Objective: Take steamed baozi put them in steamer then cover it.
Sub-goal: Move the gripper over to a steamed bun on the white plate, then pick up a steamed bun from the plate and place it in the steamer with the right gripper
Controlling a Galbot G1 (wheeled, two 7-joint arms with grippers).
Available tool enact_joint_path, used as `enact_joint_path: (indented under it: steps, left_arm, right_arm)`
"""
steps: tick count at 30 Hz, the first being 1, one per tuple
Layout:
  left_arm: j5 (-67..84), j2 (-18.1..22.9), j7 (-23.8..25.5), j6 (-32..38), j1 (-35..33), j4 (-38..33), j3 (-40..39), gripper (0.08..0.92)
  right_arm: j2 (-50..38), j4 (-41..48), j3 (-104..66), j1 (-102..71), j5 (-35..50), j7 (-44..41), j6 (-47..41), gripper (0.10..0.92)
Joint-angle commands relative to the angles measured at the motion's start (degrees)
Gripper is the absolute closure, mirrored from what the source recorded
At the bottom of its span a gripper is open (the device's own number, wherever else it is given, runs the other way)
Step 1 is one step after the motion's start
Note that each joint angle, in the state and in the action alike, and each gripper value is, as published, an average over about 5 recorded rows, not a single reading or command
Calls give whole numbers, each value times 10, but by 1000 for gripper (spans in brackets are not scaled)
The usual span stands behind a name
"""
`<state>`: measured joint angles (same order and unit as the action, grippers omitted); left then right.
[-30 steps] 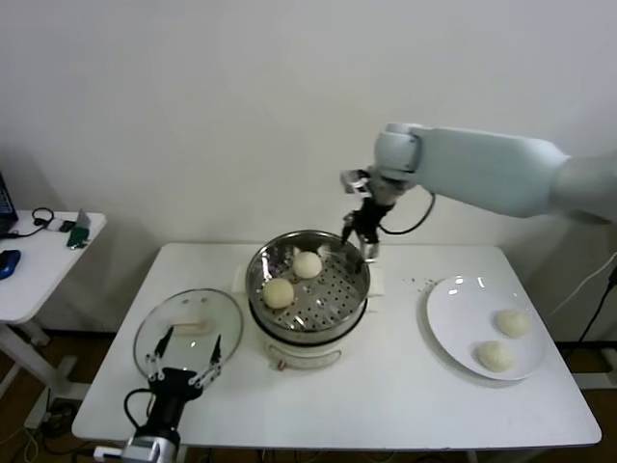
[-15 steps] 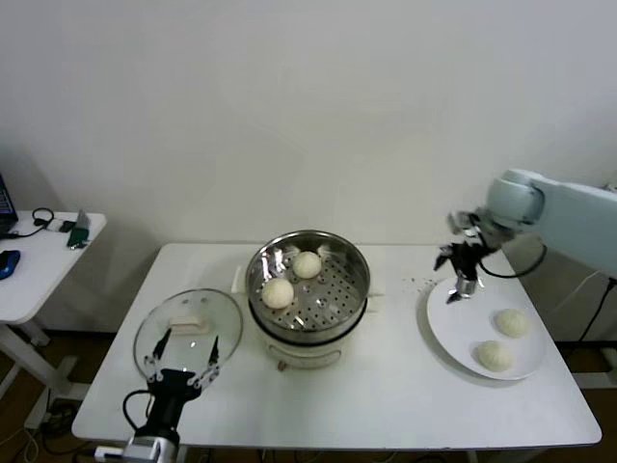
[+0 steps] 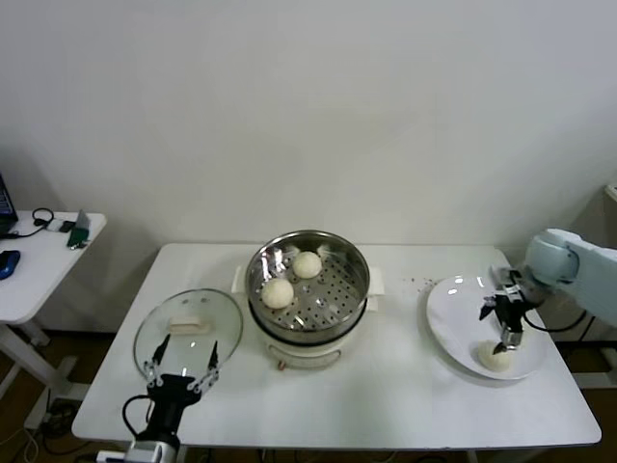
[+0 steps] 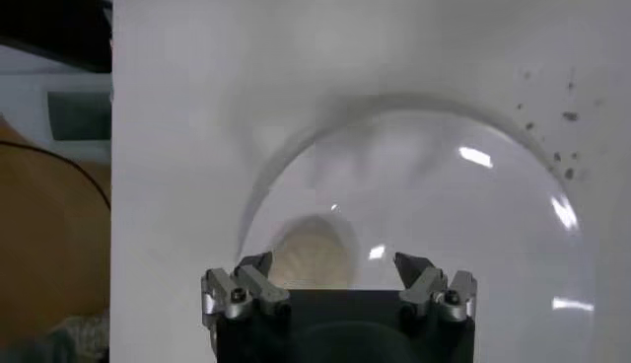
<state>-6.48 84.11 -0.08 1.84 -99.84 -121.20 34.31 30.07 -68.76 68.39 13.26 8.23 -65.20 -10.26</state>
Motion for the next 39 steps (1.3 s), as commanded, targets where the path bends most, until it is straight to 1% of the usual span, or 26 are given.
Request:
enact_joint_path:
  steps: [1,15,17,25,31,35,39]
  left_arm:
    - [-4,1,-1,-1,1,2,-1,177]
    - [-10,4,-2,0,1,6,-1,177]
    - [-10,4,-2,0,0,6,-1,177]
    - [-11,5,-2,0,1,6,-4,177]
    - [-11,5,-2,1,0,7,-3,177]
    - [-11,4,-2,1,0,7,-5,177]
    - [-12,3,-2,1,1,6,-8,177]
  right_arm:
    - [7,51,-75,-93,-52,-7,14,203]
    - [32,77,-76,-96,-58,-17,25,204]
    - [31,77,-75,-96,-56,-18,25,216]
    - [36,85,-78,-90,-51,-25,30,304]
    - [36,86,-74,-78,-43,-27,34,328]
    - [41,85,-53,-38,-37,-31,51,330]
    - [66,85,19,70,-23,-42,97,330]
